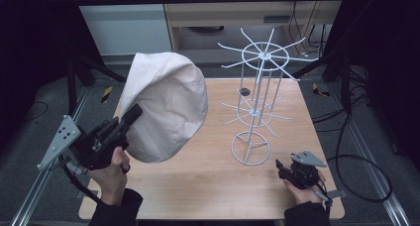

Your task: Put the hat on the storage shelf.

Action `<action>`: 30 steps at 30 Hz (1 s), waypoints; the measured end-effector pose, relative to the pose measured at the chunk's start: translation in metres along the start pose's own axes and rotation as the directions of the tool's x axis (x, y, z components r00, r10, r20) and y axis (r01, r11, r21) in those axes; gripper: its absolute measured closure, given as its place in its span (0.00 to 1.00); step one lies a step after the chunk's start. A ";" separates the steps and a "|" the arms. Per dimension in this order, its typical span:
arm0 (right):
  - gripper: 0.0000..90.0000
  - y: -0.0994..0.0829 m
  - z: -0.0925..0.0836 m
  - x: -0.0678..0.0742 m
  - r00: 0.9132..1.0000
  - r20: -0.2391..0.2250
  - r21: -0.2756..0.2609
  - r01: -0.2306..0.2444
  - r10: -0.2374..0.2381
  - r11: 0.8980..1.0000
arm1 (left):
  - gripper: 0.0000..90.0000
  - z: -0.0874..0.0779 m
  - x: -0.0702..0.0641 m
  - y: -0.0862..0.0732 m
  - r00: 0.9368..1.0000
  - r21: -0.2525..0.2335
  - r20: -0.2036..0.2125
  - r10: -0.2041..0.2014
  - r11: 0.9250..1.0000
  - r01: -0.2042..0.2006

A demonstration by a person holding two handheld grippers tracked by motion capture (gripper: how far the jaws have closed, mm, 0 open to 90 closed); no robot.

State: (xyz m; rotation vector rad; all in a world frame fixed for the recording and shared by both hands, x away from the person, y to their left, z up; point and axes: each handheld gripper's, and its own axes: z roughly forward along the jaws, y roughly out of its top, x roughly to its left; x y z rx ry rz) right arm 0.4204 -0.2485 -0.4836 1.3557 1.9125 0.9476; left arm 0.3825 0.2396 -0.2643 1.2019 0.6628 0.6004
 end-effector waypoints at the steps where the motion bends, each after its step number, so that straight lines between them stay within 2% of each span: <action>1: 0.43 0.000 0.000 0.000 1.000 0.000 0.000 0.001 -0.001 1.000 | 0.98 0.003 -0.001 0.002 1.000 -0.016 0.009 -0.005 1.000 0.005; 14: 0.42 0.000 0.001 0.000 1.000 -0.001 0.002 0.005 -0.005 1.000 | 0.98 0.020 -0.010 0.014 0.998 -0.089 0.055 -0.032 0.995 0.036; 18: 0.42 -0.001 0.001 0.000 1.000 -0.001 0.004 0.007 -0.007 1.000 | 0.98 0.025 -0.012 0.017 0.997 -0.092 0.065 -0.033 0.995 0.039; 30: 0.41 0.000 0.001 0.001 1.000 -0.011 -0.002 0.002 -0.002 1.000 | 0.98 0.055 -0.027 0.026 0.996 -0.079 0.089 -0.016 0.997 0.023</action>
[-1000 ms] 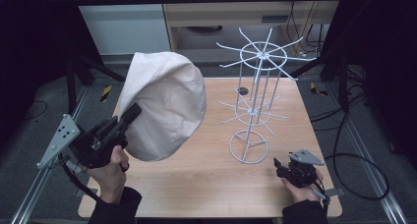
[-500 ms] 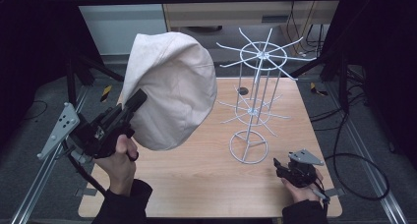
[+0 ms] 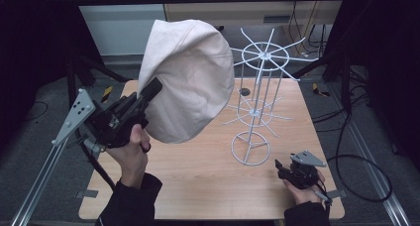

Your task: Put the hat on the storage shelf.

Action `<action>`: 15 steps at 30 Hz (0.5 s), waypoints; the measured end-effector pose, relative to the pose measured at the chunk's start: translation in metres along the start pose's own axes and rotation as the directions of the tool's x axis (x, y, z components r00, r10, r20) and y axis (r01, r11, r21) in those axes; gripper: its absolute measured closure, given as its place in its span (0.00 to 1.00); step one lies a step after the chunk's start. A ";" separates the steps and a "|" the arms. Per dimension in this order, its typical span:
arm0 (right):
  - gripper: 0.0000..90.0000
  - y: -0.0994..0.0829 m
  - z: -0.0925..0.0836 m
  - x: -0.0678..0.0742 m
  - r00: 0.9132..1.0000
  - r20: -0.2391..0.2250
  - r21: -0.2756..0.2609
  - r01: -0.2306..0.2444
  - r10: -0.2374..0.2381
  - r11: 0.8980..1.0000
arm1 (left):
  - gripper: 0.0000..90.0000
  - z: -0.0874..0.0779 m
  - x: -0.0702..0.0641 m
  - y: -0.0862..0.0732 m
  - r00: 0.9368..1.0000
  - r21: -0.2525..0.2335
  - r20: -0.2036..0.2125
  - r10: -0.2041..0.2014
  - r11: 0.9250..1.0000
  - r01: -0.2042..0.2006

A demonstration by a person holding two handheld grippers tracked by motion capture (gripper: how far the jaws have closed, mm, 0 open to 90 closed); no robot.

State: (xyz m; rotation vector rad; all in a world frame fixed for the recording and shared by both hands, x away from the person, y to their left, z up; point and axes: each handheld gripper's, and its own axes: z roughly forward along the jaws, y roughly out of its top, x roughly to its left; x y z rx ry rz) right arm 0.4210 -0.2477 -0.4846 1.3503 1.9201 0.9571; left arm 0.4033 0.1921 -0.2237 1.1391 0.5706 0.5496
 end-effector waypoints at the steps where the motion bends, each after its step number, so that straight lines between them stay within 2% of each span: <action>1: 0.41 0.000 0.000 0.000 1.000 -0.002 -0.001 0.000 0.000 1.000 | 0.98 0.003 0.000 -0.001 1.000 0.000 0.002 -0.002 1.000 0.002; 6: 0.41 0.000 0.000 0.000 1.000 -0.005 -0.001 0.003 -0.003 1.000 | 0.98 0.018 -0.001 -0.007 1.000 0.020 0.009 -0.009 1.000 0.009; 9: 0.41 0.000 0.000 0.000 1.000 -0.008 -0.003 0.001 -0.001 1.000 | 0.98 0.029 -0.001 -0.016 1.000 0.047 0.011 -0.016 0.999 0.016; 15: 0.41 0.000 0.000 0.000 1.000 -0.009 -0.004 0.004 -0.004 1.000 | 0.98 0.037 0.002 -0.028 1.000 0.080 0.014 -0.027 0.996 0.025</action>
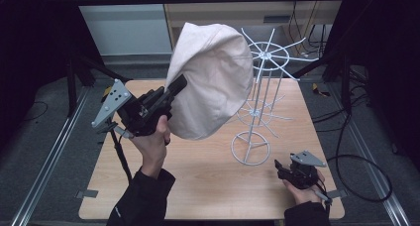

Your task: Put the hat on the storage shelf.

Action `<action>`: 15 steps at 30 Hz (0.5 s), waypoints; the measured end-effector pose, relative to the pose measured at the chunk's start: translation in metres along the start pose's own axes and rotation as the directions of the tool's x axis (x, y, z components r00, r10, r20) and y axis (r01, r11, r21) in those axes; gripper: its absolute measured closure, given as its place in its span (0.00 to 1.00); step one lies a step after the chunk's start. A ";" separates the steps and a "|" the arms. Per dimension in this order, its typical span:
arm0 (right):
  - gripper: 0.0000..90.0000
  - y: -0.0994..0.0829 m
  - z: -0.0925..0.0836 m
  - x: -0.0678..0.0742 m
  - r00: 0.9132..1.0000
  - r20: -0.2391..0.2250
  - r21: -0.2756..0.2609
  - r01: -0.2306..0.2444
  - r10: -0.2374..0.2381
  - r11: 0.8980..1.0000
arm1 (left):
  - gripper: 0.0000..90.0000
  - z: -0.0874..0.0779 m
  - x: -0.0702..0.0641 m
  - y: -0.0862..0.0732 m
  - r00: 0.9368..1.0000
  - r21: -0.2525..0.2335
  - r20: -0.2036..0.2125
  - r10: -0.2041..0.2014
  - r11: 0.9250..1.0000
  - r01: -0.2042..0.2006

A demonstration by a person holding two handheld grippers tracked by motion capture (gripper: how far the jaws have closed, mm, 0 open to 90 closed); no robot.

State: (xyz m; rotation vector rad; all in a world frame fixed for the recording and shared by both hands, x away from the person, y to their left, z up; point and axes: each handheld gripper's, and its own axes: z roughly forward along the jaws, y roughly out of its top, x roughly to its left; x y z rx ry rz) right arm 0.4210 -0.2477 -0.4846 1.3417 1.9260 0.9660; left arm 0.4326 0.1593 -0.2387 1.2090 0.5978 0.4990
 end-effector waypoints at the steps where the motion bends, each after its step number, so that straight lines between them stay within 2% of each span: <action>1: 0.41 0.000 0.000 0.000 1.000 0.000 0.001 -0.001 0.001 1.000 | 0.98 0.000 0.001 -0.001 1.000 0.004 -0.002 -0.001 1.000 0.001; 9: 0.41 0.000 0.001 0.000 1.000 0.002 0.000 0.004 -0.004 1.000 | 0.98 -0.004 0.009 -0.014 1.000 0.048 -0.017 -0.007 0.999 0.008; 11: 0.41 0.000 0.001 0.000 1.000 0.003 0.001 0.005 -0.005 1.000 | 0.98 -0.005 0.013 -0.019 1.000 0.067 -0.021 -0.015 0.998 0.017; 12: 0.41 0.000 0.001 0.000 1.000 0.003 0.002 0.005 -0.005 1.000 | 0.98 -0.005 0.017 -0.023 1.000 0.094 -0.030 -0.008 0.996 0.011; 13: 0.41 0.000 0.001 0.000 1.000 0.003 0.001 0.008 -0.008 1.000 | 0.98 -0.005 0.017 -0.023 1.000 0.094 -0.030 -0.008 0.996 0.011; 15: 0.41 0.000 0.001 0.000 1.000 0.003 0.001 0.008 -0.008 1.000 | 0.98 -0.004 0.021 -0.030 0.999 0.124 -0.041 0.001 0.992 0.004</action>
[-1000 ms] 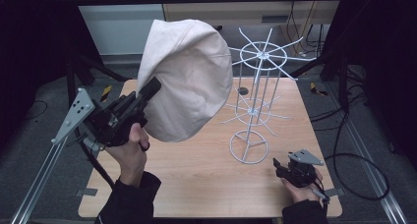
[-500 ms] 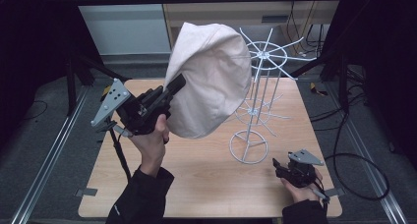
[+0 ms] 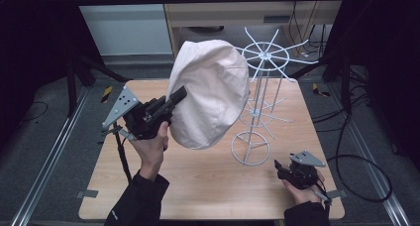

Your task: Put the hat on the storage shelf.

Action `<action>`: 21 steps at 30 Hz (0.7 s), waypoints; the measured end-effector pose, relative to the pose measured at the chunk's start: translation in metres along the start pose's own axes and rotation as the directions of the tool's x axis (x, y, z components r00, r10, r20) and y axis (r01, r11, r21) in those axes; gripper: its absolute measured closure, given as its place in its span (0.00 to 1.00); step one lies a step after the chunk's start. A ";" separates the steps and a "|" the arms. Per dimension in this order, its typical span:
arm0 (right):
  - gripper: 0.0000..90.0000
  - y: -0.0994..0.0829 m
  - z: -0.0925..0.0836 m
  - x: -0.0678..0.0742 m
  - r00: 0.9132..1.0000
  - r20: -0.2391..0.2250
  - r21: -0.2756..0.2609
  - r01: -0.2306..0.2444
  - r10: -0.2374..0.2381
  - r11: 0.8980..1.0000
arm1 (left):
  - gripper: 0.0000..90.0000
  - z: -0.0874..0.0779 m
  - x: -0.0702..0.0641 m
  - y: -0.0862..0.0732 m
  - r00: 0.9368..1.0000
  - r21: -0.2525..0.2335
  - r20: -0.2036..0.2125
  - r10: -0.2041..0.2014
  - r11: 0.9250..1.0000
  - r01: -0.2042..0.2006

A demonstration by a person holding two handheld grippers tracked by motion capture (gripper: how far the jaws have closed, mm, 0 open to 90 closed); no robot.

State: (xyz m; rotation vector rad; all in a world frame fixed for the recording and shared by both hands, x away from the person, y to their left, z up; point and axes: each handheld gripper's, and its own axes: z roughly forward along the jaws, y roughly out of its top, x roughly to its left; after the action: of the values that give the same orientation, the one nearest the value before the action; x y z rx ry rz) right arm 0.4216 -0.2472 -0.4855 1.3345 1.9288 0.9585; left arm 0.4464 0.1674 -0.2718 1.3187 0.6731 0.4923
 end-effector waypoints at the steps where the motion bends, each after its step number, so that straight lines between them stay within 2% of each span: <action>1: 0.41 0.000 0.000 0.000 1.000 0.000 0.000 0.000 0.000 1.000 | 0.98 0.000 0.000 0.000 1.000 0.000 0.000 0.000 1.000 0.000; 3: 0.41 0.000 0.000 0.000 1.000 0.001 0.001 0.001 -0.001 1.000 | 0.97 0.002 0.003 -0.006 1.000 0.029 -0.007 0.002 1.000 -0.002; 10: 0.41 0.000 0.000 0.000 1.000 0.000 0.001 0.002 -0.002 1.000 | 0.97 0.007 0.007 -0.018 1.000 0.082 -0.013 0.012 0.997 -0.011; 14: 0.41 0.000 0.000 0.001 1.000 -0.001 0.006 -0.003 0.003 1.000 | 0.96 0.013 0.006 -0.027 0.999 0.128 -0.012 0.031 0.991 -0.029; 21: 0.41 0.000 0.000 0.001 1.000 -0.003 0.007 -0.003 0.003 1.000 | 0.96 0.023 0.005 -0.039 0.999 0.182 -0.012 0.048 0.982 -0.045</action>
State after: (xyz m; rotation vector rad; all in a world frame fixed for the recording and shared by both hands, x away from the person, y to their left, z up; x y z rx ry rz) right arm 0.4212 -0.2465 -0.4855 1.3414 1.9342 0.9564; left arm 0.4637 0.1467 -0.3083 1.5064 0.7151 0.4893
